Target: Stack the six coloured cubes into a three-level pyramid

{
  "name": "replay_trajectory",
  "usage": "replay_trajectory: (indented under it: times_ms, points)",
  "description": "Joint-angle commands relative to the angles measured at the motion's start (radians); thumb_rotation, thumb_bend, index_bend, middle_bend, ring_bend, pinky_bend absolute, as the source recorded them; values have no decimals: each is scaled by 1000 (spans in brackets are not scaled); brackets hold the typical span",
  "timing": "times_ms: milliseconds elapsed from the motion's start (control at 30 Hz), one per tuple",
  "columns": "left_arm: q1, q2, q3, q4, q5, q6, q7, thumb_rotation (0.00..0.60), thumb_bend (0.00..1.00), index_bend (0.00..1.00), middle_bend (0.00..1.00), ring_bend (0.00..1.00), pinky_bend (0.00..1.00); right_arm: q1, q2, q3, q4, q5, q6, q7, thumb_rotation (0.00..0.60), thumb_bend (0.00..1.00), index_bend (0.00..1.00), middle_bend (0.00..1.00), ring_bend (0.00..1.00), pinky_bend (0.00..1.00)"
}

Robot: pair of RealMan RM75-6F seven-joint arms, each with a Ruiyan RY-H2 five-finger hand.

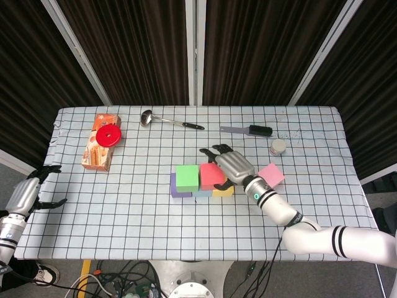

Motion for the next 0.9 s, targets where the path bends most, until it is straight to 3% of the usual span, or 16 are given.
replay_trajectory:
  times_ms: [33,900]
  points:
    - [0,0,1,2,3,1,-4,600,128,171,219,76,107,11,0,-2,-13,21,11,-23,600,207,0,408,0,0]
    - [1,-1,14,14,23,10,-43,600,128,171,220,76,107,50,-23,-15,-40,122,55,-105,600,205,0,408,0,0]
